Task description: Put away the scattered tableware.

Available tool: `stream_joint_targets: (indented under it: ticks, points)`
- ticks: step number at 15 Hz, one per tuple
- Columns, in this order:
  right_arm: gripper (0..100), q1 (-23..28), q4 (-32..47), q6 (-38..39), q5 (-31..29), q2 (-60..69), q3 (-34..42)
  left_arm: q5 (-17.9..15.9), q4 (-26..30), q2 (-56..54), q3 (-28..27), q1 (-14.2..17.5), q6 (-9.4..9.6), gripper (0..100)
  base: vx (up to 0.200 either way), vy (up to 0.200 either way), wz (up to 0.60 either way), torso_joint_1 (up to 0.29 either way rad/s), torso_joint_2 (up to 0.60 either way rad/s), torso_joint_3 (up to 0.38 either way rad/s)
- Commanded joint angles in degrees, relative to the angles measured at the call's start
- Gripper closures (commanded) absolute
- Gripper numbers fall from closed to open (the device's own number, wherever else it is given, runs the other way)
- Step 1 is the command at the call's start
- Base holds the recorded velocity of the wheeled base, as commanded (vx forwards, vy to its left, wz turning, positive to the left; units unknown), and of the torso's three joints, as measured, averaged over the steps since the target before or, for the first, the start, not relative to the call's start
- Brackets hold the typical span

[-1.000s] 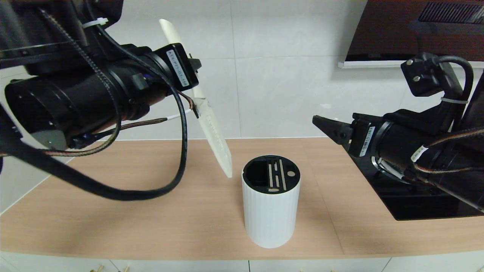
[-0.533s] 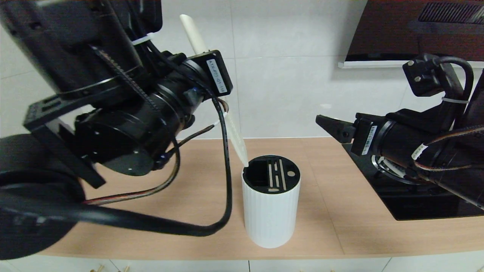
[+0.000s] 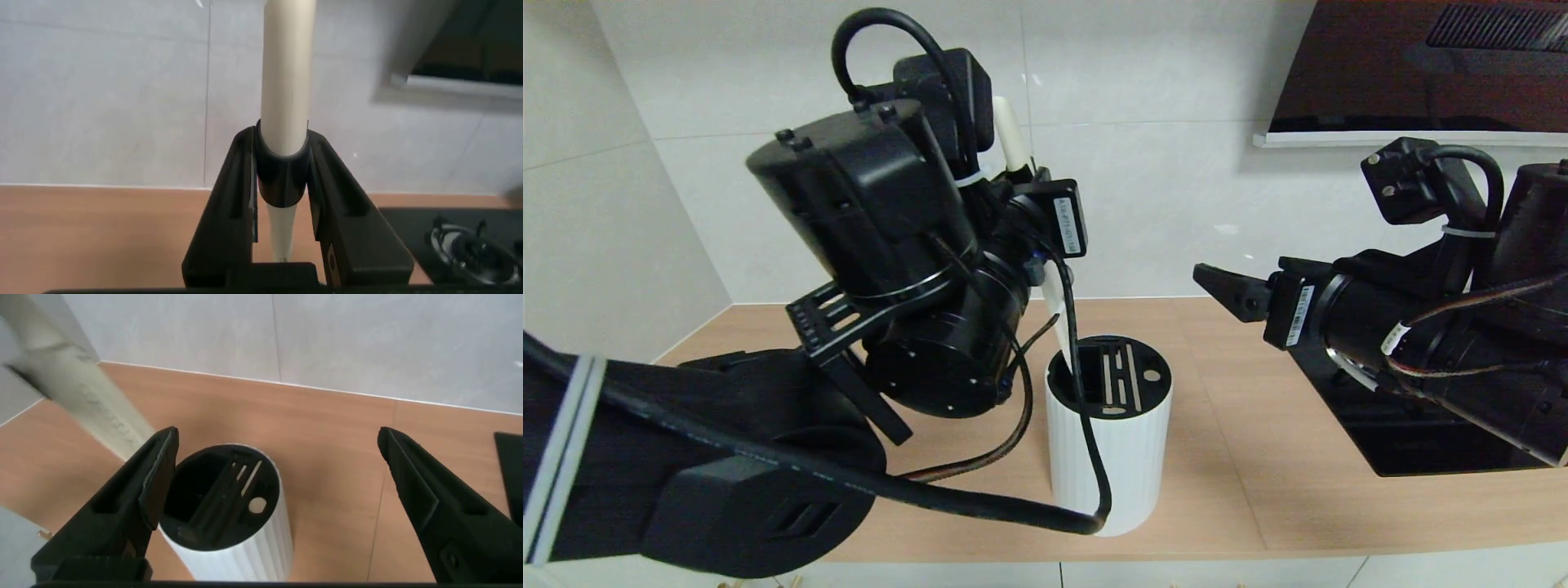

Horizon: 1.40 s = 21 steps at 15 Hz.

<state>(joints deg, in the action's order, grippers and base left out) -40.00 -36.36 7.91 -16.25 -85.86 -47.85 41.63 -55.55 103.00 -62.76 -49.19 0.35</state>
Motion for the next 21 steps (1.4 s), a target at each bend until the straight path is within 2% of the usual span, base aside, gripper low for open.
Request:
stream_joint_targets:
  ticks: [1,8,10,12,17,21]
  points:
    - [0,0.01,-0.02,0.00,-0.01,-0.54,0.04,0.03,0.01,1.59,0.09,-0.82,-0.09,100,0.000,0.000,0.00,0.000,0.00,0.000]
    - [0,0.09,-0.11,0.00,-0.01,-0.54,0.39,0.03,-0.43,5.11,0.00,-1.08,-0.53,100,0.000,0.000,0.00,0.000,0.00,0.000]
    - [0,0.01,-0.11,0.00,-0.01,-0.63,0.48,-0.06,-0.43,6.34,0.00,-1.96,-1.94,100,0.000,0.000,0.00,0.000,0.00,0.000]
    - [0,0.09,-0.11,0.00,-0.01,-0.63,0.48,-0.06,-0.35,7.48,0.09,-2.40,-2.46,100,0.000,0.000,0.00,0.000,0.00,0.000]
    - [0,0.45,-0.11,0.00,-0.01,-0.45,0.39,-0.23,-0.35,10.91,2.64,-2.31,-2.55,100,0.000,0.000,0.00,0.000,0.00,0.000]
    - [0,0.62,-0.11,0.00,0.08,-0.54,0.39,-0.23,-0.35,14.25,3.78,-2.31,-3.34,100,0.000,0.000,0.00,0.000,0.00,0.000]
